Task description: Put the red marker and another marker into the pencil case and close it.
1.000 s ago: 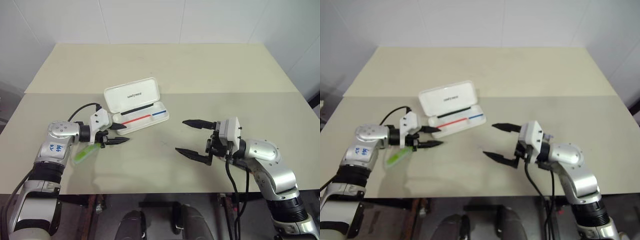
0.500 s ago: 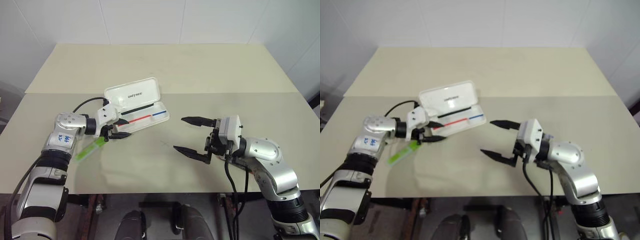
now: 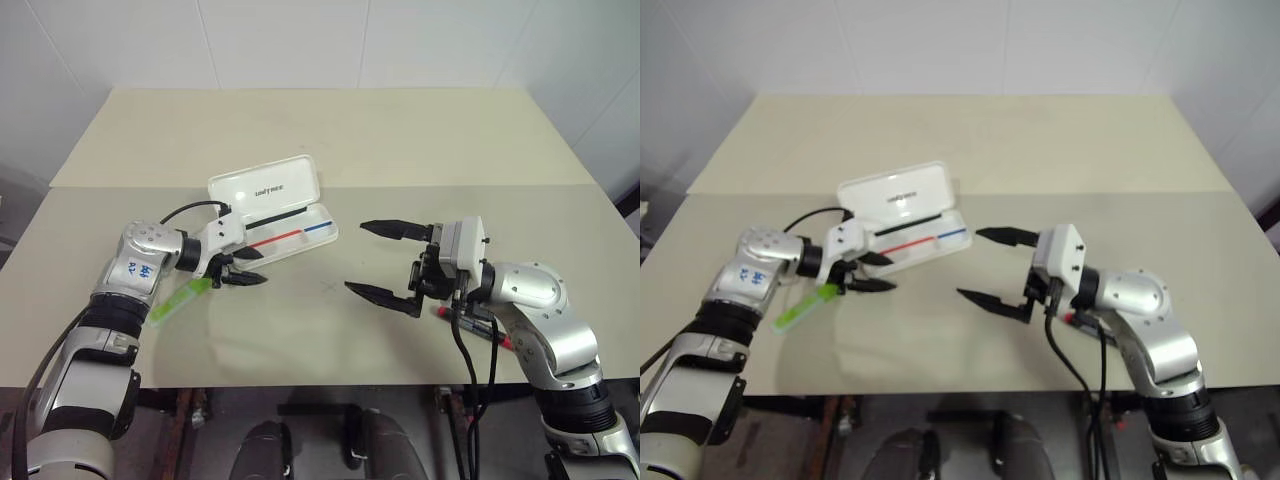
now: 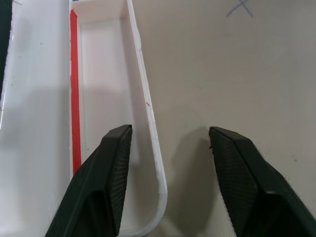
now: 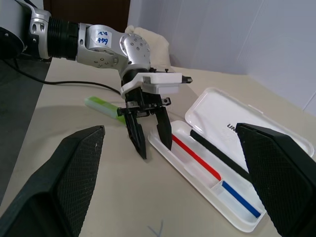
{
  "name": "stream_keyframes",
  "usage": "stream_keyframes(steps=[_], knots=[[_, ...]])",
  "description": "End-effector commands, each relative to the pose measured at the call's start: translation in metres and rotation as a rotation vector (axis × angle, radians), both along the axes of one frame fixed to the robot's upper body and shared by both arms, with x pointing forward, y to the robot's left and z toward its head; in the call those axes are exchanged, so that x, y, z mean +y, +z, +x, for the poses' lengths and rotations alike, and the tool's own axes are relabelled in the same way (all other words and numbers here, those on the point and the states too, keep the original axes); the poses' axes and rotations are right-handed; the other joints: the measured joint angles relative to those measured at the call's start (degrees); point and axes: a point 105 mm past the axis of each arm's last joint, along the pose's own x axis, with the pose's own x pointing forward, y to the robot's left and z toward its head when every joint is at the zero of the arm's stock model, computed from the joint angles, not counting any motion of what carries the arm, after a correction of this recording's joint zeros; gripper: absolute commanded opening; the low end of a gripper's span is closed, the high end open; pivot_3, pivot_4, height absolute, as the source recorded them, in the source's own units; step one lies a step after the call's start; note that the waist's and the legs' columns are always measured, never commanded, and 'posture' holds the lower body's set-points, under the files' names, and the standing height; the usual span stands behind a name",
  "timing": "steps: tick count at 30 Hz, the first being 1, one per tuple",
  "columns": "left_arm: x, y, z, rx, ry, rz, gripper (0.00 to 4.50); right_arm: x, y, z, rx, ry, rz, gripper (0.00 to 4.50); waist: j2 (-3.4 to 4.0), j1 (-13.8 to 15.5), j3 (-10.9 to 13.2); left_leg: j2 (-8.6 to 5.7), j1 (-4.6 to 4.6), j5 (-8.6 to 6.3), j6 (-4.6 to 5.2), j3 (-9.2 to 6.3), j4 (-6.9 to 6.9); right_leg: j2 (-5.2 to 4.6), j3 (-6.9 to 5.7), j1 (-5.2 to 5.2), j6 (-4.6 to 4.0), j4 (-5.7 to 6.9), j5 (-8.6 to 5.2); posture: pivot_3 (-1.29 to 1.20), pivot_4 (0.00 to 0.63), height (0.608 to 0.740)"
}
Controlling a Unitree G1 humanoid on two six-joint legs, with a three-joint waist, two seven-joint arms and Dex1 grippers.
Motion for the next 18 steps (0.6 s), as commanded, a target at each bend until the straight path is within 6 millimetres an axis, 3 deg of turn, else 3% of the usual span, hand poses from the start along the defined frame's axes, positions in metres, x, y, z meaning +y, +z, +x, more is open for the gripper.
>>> stream_keyframes(steps=[1,5,14,18], knots=[[0.007,-0.007,-0.002,-0.003,-0.014,0.130,1.27,-0.001,0.014,-0.006,-0.055,0.023,0.004,4.50,0.00,-0.10,0.00,0.00,0.00,0.00,0.00,0.00,-0.01,0.00,0.00,0.00,0.00,-0.01,0.00,0.00,0.150,0.740],[0.020,-0.021,-0.004,-0.076,-0.103,0.366,0.02,-0.001,0.017,-0.006,-0.067,0.028,-0.003,4.50,0.01,0.00,-0.01,0.01,0.03,-0.01,-0.01,0.04,-0.07,0.01,0.03,0.00,-0.02,-0.04,-0.01,0.00,0.150,0.740],[0.006,-0.032,-0.007,-0.096,-0.150,0.328,0.02,-0.003,0.021,-0.005,-0.079,0.036,-0.020,4.50,0.00,0.05,-0.23,0.05,0.18,0.12,-0.07,0.03,-0.02,-0.03,0.07,0.05,-0.15,0.09,-0.05,0.00,0.150,0.740],[-0.020,-0.021,-0.010,-0.120,-0.172,0.201,0.02,-0.005,0.020,-0.005,-0.072,0.035,-0.031,4.50,0.02,0.26,-0.26,0.02,0.15,0.12,-0.06,0.03,-0.04,-0.04,0.05,0.05,-0.14,0.09,-0.05,0.00,0.150,0.740]])
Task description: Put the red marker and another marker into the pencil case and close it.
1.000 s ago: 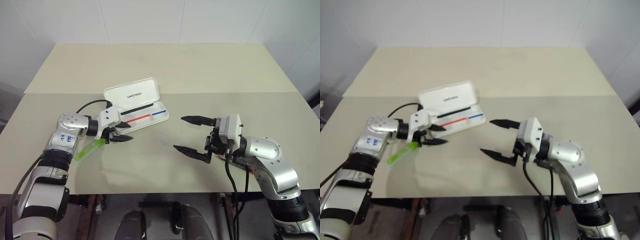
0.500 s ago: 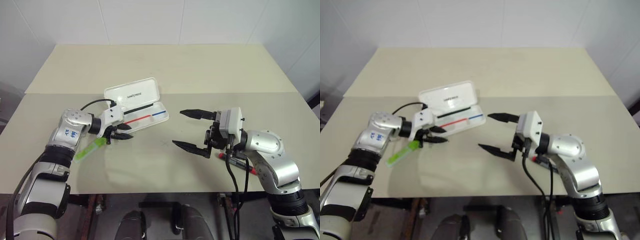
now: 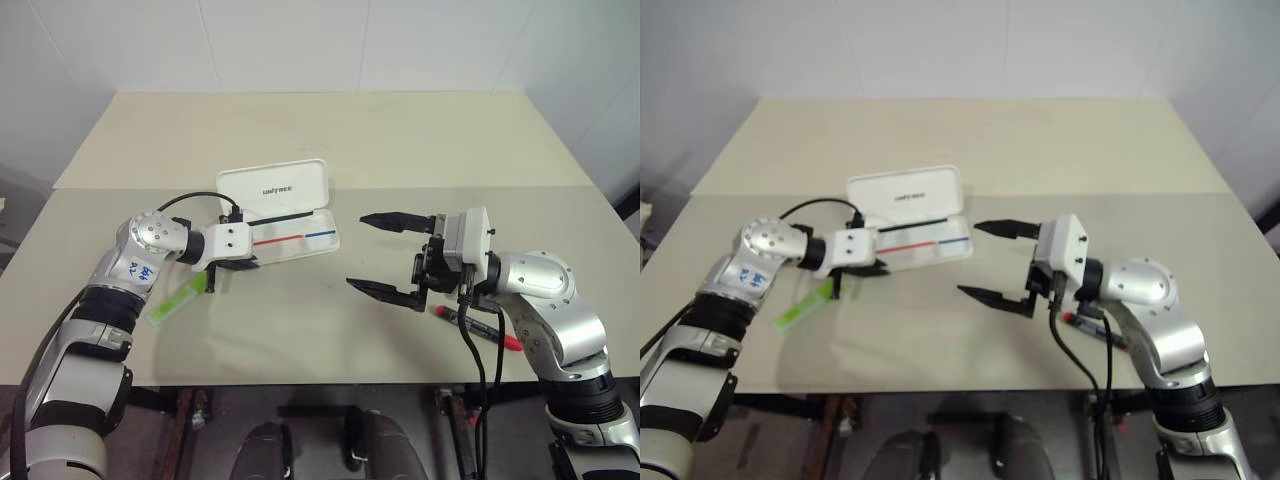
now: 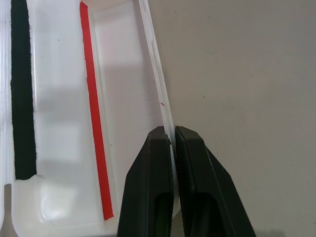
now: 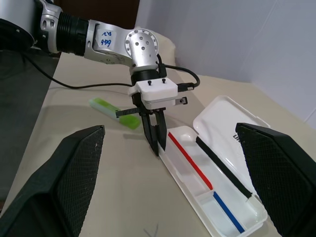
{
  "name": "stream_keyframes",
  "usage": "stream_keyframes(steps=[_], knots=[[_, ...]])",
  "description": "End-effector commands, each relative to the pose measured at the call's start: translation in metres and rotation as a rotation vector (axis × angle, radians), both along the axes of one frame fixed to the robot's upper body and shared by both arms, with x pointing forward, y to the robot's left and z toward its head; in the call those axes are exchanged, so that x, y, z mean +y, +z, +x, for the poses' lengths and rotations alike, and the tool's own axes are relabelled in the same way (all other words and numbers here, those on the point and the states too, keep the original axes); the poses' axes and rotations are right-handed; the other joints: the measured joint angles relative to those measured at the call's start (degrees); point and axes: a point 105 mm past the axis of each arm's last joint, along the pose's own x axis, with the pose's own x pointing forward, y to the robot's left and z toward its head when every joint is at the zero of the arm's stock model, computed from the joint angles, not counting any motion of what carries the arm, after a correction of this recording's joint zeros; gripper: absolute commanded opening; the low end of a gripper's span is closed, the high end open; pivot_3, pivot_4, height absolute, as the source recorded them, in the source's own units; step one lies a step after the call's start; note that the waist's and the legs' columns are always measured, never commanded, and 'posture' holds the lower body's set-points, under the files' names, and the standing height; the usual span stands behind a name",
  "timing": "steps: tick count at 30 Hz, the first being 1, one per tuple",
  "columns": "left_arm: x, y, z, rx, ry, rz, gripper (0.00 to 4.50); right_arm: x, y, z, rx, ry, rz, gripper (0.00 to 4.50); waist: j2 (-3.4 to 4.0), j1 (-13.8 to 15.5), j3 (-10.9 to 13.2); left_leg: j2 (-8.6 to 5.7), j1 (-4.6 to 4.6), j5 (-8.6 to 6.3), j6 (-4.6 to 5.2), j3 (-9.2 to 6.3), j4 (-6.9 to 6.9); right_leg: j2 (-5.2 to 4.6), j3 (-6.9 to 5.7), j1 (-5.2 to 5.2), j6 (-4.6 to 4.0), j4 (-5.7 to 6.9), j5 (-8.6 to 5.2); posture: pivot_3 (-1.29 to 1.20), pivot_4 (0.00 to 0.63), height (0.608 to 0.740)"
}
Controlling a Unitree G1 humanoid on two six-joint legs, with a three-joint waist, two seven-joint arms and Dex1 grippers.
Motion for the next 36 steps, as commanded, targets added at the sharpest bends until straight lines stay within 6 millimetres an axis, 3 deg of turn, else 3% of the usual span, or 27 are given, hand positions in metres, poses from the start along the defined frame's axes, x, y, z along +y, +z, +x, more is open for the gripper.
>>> stream_keyframes(steps=[1,5,10,16,26,36], knots=[[-0.030,-0.015,-0.015,0.085,-0.080,-0.079,0.02,-0.005,0.011,-0.003,-0.038,0.002,-0.001,4.50,0.00,0.33,-0.01,-0.03,-0.02,-0.01,0.02,-0.02,0.00,-0.02,-0.01,0.00,0.01,0.01,0.00,0.00,0.150,0.740],[-0.051,0.003,-0.023,0.068,-0.159,-0.161,0.02,-0.006,0.011,-0.003,-0.034,0.000,-0.003,4.50,0.00,1.65,-0.01,-0.09,-0.17,-0.10,0.16,-0.04,0.03,-0.06,-0.07,-0.02,0.12,-0.06,-0.01,0.00,0.150,0.740],[-0.067,0.016,-0.042,0.089,-0.304,-0.210,0.02,-0.007,0.011,-0.003,-0.029,0.000,-0.006,4.50,0.00,1.32,0.00,-0.06,-0.55,-0.31,0.38,-0.07,0.38,-0.03,-0.14,-0.07,0.31,-0.11,0.09,0.00,0.150,0.740],[-0.065,0.000,-0.059,0.158,-0.372,-0.151,0.02,-0.015,0.008,-0.007,-0.009,-0.024,-0.020,4.50,0.00,0.90,0.00,0.06,-0.65,-0.48,0.36,-0.10,0.76,0.12,-0.12,-0.12,0.30,-0.25,0.07,0.00,0.150,0.740],[-0.063,-0.013,-0.063,0.231,-0.249,-0.112,0.02,-0.035,-0.001,-0.025,0.049,-0.073,-0.047,4.50,0.01,1.18,0.00,0.08,-0.64,-0.49,0.32,-0.13,0.77,0.14,-0.09,-0.12,0.27,-0.23,0.06,0.00,0.150,0.740],[-0.063,-0.015,-0.069,0.287,-0.192,-0.100,0.02,-0.032,-0.003,-0.025,0.050,-0.089,-0.028,4.50,0.01,1.05,0.00,0.14,-0.54,-0.51,0.26,-0.08,0.76,0.23,-0.01,-0.12,0.21,-0.19,0.02,0.00,0.150,0.740]])
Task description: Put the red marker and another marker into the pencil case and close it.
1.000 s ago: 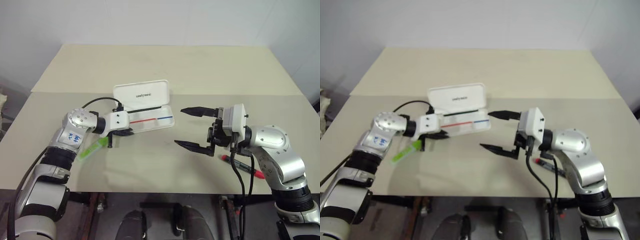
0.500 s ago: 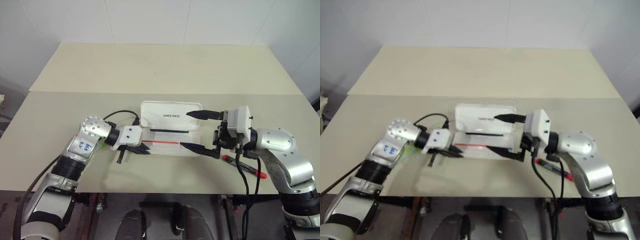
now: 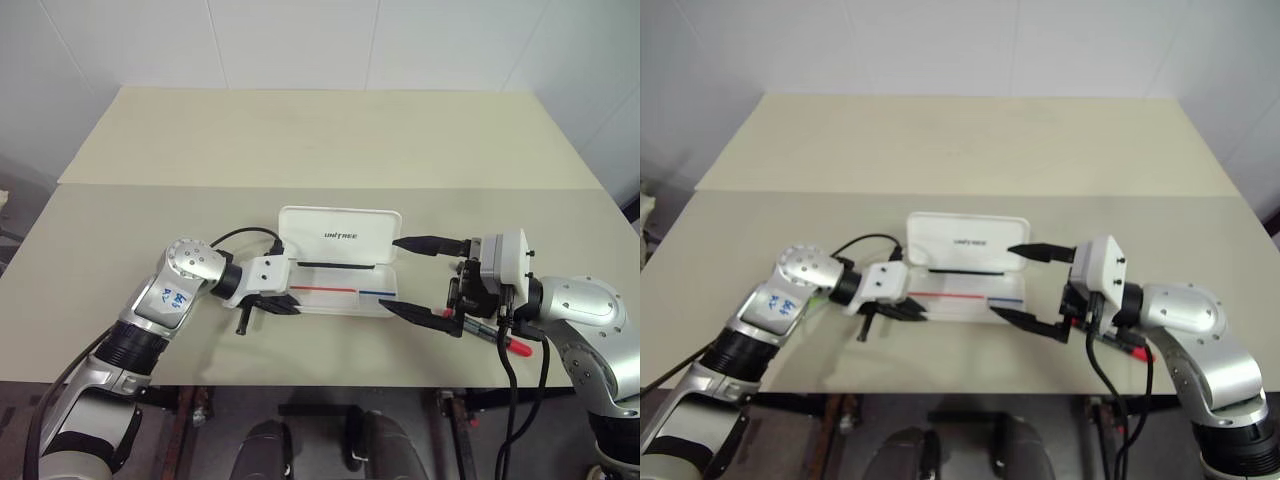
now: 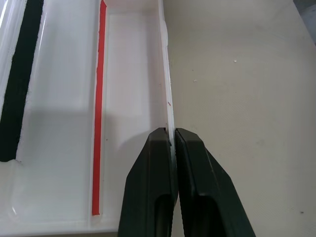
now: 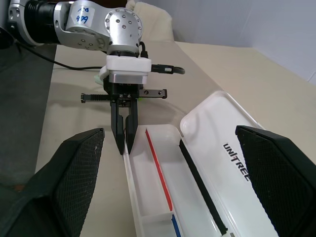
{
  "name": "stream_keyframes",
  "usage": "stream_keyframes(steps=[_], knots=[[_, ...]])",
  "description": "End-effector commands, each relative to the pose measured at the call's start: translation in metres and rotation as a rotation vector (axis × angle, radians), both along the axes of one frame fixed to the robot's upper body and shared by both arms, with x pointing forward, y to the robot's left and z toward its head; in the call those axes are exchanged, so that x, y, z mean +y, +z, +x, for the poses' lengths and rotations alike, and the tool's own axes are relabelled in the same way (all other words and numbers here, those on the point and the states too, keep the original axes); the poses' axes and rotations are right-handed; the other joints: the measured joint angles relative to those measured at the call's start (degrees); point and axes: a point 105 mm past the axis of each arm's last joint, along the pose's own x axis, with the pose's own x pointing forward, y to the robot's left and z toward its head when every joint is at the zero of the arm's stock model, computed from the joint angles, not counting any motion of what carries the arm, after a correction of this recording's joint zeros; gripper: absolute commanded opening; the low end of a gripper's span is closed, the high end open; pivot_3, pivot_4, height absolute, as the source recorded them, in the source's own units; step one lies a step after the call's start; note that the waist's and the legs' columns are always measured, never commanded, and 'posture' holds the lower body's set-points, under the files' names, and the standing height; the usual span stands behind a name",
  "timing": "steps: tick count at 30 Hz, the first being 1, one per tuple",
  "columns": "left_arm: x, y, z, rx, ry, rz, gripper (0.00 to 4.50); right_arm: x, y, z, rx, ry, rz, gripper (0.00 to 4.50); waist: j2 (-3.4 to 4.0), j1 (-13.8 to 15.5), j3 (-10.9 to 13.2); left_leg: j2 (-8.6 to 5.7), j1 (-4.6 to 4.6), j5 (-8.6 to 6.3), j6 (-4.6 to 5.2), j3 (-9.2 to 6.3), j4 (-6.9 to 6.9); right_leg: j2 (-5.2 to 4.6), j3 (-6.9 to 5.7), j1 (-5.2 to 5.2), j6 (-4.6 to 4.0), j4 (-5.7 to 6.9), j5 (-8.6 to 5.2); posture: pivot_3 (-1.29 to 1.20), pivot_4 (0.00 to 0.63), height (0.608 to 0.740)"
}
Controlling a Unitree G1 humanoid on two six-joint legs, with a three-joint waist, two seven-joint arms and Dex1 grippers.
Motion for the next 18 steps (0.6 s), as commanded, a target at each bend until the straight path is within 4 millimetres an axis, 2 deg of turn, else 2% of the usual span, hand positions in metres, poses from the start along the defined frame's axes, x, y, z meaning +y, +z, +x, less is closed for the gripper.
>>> stream_keyframes(steps=[1,5,9,12,15,18], knots=[[0.002,-0.004,-0.003,0.037,0.021,0.029,0.02,0.004,0.011,-0.005,-0.057,0.012,0.018,4.50,0.00,0.03,0.00,0.00,0.00,0.00,0.00,0.00,0.00,0.00,0.00,0.00,0.00,0.00,0.00,0.00,0.150,0.740],[0.004,-0.005,-0.003,0.066,0.051,0.045,1.07,0.006,0.011,-0.003,-0.060,0.013,0.023,4.50,0.00,0.00,0.00,-0.01,0.02,0.00,0.00,0.01,0.00,0.02,0.00,0.00,0.00,0.02,0.00,0.00,0.150,0.740],[0.000,0.000,-0.006,0.095,0.045,0.012,2.38,0.008,0.011,-0.001,-0.059,0.016,0.026,4.50,0.00,0.19,0.00,0.00,0.10,0.03,-0.05,0.01,0.00,0.02,0.03,0.04,-0.04,0.07,-0.03,0.00,0.150,0.740],[-0.002,0.003,-0.006,0.090,0.051,-0.002,3.54,0.009,0.011,0.000,-0.058,0.017,0.029,4.50,0.00,0.23,0.00,0.00,0.09,0.07,-0.06,0.01,0.00,0.01,0.06,0.04,-0.05,0.06,-0.03,0.00,0.150,0.740],[-0.005,0.006,-0.005,0.077,0.055,-0.024,4.45,0.010,0.011,0.000,-0.057,0.021,0.032,4.50,0.00,0.24,0.00,0.00,0.09,0.07,-0.06,0.02,0.00,0.00,0.07,0.04,-0.05,0.05,-0.03,0.00,0.150,0.740],[-0.010,0.012,-0.003,0.051,0.062,-0.071,4.45,0.011,0.010,0.001,-0.052,0.026,0.037,4.50,0.00,0.26,0.00,0.00,0.09,0.07,-0.06,0.00,0.00,0.01,0.06,0.04,-0.05,0.06,-0.03,0.00,0.150,0.740]])
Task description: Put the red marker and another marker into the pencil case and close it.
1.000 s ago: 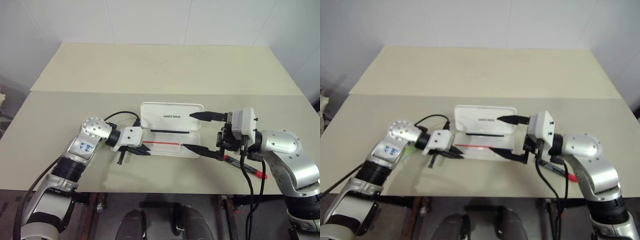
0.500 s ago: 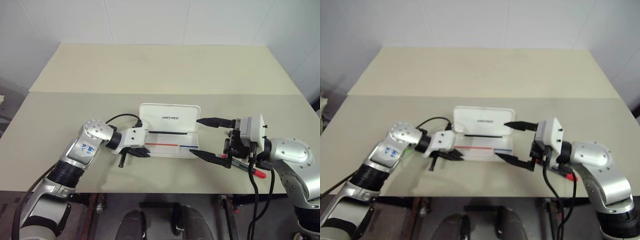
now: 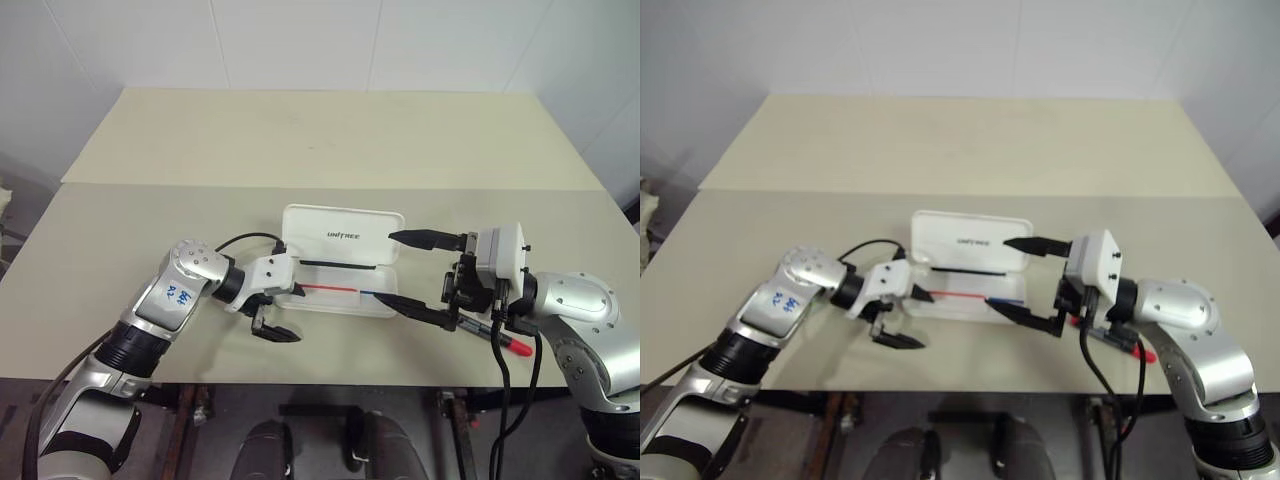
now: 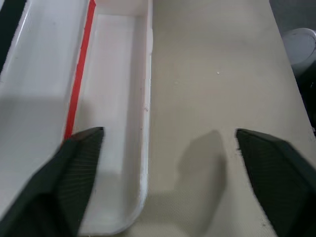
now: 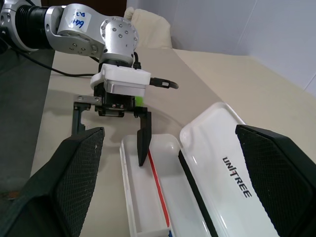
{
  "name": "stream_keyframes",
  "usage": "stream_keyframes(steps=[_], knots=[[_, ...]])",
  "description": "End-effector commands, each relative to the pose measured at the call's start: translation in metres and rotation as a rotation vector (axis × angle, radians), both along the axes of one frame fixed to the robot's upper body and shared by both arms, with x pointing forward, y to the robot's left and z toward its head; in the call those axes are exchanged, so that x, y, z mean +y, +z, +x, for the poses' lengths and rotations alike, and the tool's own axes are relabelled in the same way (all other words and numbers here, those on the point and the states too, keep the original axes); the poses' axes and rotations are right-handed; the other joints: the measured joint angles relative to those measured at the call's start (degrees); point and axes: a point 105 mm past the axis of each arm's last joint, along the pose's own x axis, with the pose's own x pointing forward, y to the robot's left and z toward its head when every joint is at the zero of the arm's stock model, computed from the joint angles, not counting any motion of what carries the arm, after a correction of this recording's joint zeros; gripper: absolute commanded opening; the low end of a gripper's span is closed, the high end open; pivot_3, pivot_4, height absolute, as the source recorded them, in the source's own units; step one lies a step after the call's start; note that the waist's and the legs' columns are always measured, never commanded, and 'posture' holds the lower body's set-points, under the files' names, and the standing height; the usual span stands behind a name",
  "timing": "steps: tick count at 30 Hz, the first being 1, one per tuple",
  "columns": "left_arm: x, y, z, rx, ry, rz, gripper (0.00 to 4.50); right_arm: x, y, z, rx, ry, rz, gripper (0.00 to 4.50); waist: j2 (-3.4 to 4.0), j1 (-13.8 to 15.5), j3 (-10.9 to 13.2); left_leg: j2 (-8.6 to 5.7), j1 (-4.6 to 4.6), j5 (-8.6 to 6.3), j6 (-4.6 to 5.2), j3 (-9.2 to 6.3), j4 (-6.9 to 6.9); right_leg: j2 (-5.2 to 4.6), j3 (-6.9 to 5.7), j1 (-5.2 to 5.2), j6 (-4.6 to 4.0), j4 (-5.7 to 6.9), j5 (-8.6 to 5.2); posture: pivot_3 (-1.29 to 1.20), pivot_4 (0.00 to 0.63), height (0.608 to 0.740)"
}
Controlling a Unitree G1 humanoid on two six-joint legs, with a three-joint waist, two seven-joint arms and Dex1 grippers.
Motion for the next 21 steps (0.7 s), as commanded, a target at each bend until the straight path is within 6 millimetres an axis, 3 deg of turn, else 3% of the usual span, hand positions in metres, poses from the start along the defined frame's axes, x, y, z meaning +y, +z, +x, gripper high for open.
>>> stream_keyframes(steps=[1,21], knots=[[-0.007,0.015,0.002,-0.065,0.003,-0.064,4.45,0.005,0.005,-0.002,-0.032,0.023,0.015,4.50,0.00,0.01,0.00,0.00,0.00,0.00,0.00,0.00,0.00,0.00,0.00,0.00,0.00,0.00,0.00,0.00,0.150,0.740],[-0.007,0.023,-0.002,-0.061,-0.042,-0.154,4.45,0.006,0.006,0.001,-0.035,0.023,0.029,4.50,0.00,-0.02,0.00,-0.01,-0.01,-0.01,0.00,-0.01,0.00,0.00,-0.02,0.00,0.01,0.00,0.00,0.00,0.150,0.740]])
